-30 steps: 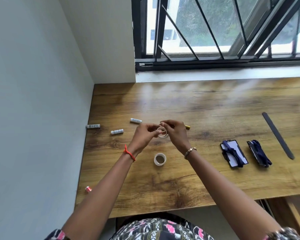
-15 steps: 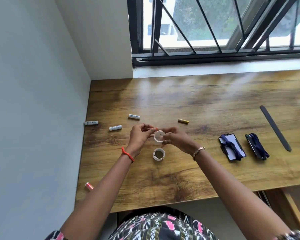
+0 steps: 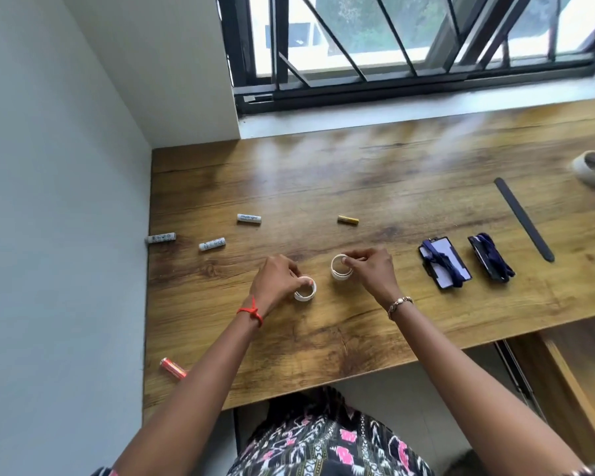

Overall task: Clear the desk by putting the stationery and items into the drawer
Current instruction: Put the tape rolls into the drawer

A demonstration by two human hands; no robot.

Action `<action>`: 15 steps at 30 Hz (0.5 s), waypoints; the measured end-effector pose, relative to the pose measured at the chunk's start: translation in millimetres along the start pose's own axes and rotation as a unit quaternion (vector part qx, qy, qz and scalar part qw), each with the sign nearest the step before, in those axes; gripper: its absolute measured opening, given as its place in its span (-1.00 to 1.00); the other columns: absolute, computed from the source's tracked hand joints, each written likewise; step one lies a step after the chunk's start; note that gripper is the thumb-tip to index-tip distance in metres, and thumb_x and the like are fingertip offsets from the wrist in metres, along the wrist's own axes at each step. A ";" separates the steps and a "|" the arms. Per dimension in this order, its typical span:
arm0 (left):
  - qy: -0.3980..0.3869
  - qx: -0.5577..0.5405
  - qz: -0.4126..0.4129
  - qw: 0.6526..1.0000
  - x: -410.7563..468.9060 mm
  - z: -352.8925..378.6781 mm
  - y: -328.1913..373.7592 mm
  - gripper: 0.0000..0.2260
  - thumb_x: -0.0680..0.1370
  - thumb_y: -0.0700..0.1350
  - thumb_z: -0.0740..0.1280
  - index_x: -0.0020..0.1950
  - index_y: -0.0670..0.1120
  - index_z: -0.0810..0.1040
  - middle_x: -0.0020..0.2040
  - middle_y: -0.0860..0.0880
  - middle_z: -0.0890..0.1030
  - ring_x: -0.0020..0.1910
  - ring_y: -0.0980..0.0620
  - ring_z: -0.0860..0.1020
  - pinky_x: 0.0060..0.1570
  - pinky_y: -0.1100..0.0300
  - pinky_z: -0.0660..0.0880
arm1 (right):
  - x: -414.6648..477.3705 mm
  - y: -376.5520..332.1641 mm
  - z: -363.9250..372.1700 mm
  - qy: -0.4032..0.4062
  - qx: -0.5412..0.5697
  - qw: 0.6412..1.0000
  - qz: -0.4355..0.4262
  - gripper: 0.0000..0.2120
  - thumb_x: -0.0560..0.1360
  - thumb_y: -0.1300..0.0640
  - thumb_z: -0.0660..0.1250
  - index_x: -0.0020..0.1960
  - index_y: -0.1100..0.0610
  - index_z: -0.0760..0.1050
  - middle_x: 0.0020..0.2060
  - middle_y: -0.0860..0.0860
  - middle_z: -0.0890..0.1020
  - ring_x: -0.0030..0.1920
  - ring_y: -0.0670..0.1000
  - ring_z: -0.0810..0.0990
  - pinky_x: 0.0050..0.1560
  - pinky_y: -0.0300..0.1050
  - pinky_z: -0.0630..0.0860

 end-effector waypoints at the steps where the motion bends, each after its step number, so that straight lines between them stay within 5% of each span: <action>1: -0.009 0.000 0.007 1.000 -0.7 2.4 1.9 -0.86 0.35 -0.12 0.49 -0.19 -0.18 0.66 -0.27 -0.13 0.67 -0.36 -0.02 0.61 -0.28 0.08 0.60 | -3.0 3.1 -3.1 0.005 0.001 1.000 0.004 -0.86 0.39 0.30 0.42 -0.06 0.30 0.65 -0.16 0.18 0.69 -0.20 -0.05 0.59 -0.34 -0.46 0.42; 8: 0.049 -0.061 0.015 0.997 -12.9 6.3 24.6 -0.91 0.38 -0.31 0.33 -0.22 -0.27 0.63 -0.35 -0.19 0.64 -0.43 -0.07 0.62 -0.42 0.15 0.55 | -25.0 34.3 -39.2 0.042 0.043 0.997 0.056 -0.83 0.38 0.27 0.44 -0.04 0.29 0.64 -0.17 0.14 0.68 -0.30 -0.08 0.59 -0.34 -0.39 0.52; 12: 0.030 -0.103 0.004 0.994 -24.0 31.0 54.0 -0.88 0.39 -0.34 0.28 -0.30 -0.20 0.56 -0.38 -0.18 0.62 -0.55 0.09 0.57 -0.50 0.31 0.50 | -40.8 53.4 -71.9 0.055 0.099 0.991 0.074 -0.84 0.39 0.28 0.44 -0.04 0.30 0.63 -0.20 0.14 0.67 -0.27 0.00 0.63 -0.25 -0.18 0.63; 15: 0.003 -0.189 -0.003 0.982 -34.6 59.6 78.8 -0.89 0.41 -0.37 0.26 -0.26 -0.21 0.52 -0.38 -0.16 0.59 -0.54 0.08 0.59 -0.47 0.23 0.56 | -52.9 68.7 -103.4 0.068 0.131 0.986 0.078 -0.84 0.40 0.31 0.43 -0.04 0.34 0.61 -0.25 0.12 0.64 -0.30 0.05 0.62 -0.26 -0.10 0.65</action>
Point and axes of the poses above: each hand's wrist, its own x-axis towards the middle knuckle, its own z-axis out of the palm, y = z × x, the point moved 9 cm from there along x, towards the middle knuckle
